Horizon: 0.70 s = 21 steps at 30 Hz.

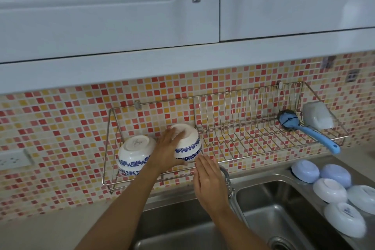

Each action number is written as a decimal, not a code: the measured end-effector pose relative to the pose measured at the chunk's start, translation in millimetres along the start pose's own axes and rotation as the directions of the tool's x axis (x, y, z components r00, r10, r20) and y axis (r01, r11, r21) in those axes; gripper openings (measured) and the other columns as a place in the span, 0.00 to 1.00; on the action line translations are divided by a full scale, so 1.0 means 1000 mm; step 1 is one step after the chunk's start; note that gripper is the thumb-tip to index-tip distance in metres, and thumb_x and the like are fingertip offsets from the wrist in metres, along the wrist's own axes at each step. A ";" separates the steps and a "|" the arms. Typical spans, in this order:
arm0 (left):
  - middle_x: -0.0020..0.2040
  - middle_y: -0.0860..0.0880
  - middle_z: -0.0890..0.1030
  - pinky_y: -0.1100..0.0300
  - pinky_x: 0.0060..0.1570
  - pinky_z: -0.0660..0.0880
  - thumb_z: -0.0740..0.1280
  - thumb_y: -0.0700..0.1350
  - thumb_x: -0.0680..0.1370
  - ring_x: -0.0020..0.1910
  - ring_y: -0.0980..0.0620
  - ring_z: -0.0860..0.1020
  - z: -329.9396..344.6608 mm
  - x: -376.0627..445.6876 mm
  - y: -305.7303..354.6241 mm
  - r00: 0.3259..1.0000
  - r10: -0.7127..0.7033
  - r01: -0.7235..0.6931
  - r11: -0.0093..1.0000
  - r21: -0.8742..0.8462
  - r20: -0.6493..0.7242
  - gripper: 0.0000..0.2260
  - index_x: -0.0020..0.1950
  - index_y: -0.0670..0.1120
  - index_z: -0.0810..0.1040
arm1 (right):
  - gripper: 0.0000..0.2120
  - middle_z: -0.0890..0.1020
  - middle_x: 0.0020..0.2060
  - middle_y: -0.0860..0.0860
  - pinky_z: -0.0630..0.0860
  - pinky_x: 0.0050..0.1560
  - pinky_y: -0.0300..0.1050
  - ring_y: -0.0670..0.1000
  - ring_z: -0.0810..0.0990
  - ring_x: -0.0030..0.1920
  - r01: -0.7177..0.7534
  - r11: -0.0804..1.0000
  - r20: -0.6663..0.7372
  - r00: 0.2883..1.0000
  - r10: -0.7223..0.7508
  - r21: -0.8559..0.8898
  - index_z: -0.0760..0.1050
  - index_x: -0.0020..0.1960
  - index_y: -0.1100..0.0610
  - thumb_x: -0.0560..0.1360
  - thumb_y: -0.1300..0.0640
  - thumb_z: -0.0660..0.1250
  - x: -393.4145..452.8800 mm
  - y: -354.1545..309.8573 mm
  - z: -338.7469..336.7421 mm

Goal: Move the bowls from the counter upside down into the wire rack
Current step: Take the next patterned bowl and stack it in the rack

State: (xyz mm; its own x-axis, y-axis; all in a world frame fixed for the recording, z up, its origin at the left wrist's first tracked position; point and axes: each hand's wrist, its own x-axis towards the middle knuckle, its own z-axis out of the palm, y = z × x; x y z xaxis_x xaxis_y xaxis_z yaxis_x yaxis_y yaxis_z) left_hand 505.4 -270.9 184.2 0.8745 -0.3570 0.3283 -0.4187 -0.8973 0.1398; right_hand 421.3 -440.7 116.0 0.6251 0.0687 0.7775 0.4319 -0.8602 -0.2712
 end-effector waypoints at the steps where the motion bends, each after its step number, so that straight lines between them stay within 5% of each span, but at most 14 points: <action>1: 0.78 0.47 0.51 0.46 0.76 0.49 0.71 0.64 0.66 0.77 0.47 0.45 -0.001 -0.001 0.002 1.000 -0.007 0.006 0.999 -0.043 -0.010 0.45 0.77 0.53 0.53 | 0.19 0.82 0.58 0.55 0.69 0.69 0.51 0.51 0.78 0.62 -0.002 1.000 0.010 1.000 0.002 -0.002 0.79 0.61 0.60 0.78 0.54 0.57 0.000 0.000 -0.001; 7: 0.78 0.53 0.54 0.52 0.69 0.67 0.61 0.56 0.78 0.76 0.51 0.56 -0.015 -0.017 0.014 0.965 -0.189 0.126 0.942 -0.310 -0.181 0.27 0.75 0.53 0.58 | 0.20 0.77 0.65 0.55 0.67 0.71 0.56 0.52 0.72 0.69 -0.044 0.998 0.119 0.992 0.048 -0.039 0.73 0.67 0.59 0.79 0.53 0.57 -0.001 -0.001 -0.004; 9: 0.78 0.53 0.54 0.50 0.67 0.70 0.55 0.55 0.81 0.75 0.50 0.58 -0.016 -0.031 0.018 0.962 -0.177 0.126 0.963 -0.239 -0.206 0.24 0.76 0.54 0.56 | 0.22 0.73 0.69 0.55 0.59 0.73 0.56 0.54 0.68 0.71 -0.038 0.992 0.179 0.982 0.060 -0.124 0.68 0.71 0.58 0.78 0.51 0.59 -0.005 -0.002 -0.005; 13: 0.73 0.48 0.69 0.50 0.72 0.57 0.39 0.56 0.81 0.72 0.49 0.66 -0.005 -0.079 0.023 0.969 -0.077 0.100 0.991 0.091 -0.235 0.27 0.72 0.50 0.67 | 0.34 0.65 0.74 0.55 0.54 0.72 0.55 0.57 0.61 0.75 -0.095 0.973 0.264 0.953 0.150 -0.209 0.59 0.75 0.58 0.74 0.50 0.67 -0.011 -0.013 -0.005; 16: 0.66 0.47 0.77 0.45 0.70 0.56 0.54 0.50 0.81 0.66 0.48 0.74 0.013 -0.115 0.011 0.955 -0.002 0.082 0.963 0.257 -0.296 0.17 0.68 0.49 0.71 | 0.36 0.57 0.77 0.55 0.51 0.72 0.50 0.57 0.52 0.77 -0.159 0.964 0.262 0.941 0.213 -0.214 0.53 0.77 0.58 0.75 0.50 0.66 -0.010 -0.023 -0.005; 18: 0.68 0.47 0.75 0.45 0.70 0.55 0.68 0.41 0.73 0.68 0.48 0.72 0.020 -0.134 0.006 0.956 -0.037 0.098 0.975 0.200 -0.290 0.28 0.72 0.50 0.65 | 0.37 0.52 0.78 0.54 0.48 0.70 0.49 0.57 0.46 0.78 -0.202 0.955 0.276 0.926 0.258 -0.218 0.50 0.78 0.57 0.76 0.50 0.66 -0.010 -0.031 -0.005; 21: 0.74 0.47 0.66 0.47 0.72 0.48 0.68 0.34 0.70 0.74 0.48 0.62 0.015 -0.158 -0.006 0.967 -0.050 0.102 0.975 0.197 -0.252 0.40 0.76 0.52 0.55 | 0.40 0.49 0.78 0.57 0.49 0.69 0.53 0.60 0.42 0.77 -0.248 0.940 0.271 0.912 0.308 -0.234 0.50 0.78 0.55 0.74 0.49 0.67 -0.017 -0.052 -0.001</action>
State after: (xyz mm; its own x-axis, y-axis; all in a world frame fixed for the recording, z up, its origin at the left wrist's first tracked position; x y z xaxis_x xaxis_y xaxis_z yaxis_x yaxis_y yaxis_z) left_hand 373.3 -212.8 116.9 0.8047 -0.2349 0.5453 -0.2710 -0.9625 -0.0146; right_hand 387.5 -398.2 117.5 0.8792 -0.0655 0.4719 0.0985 -0.9441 -0.3147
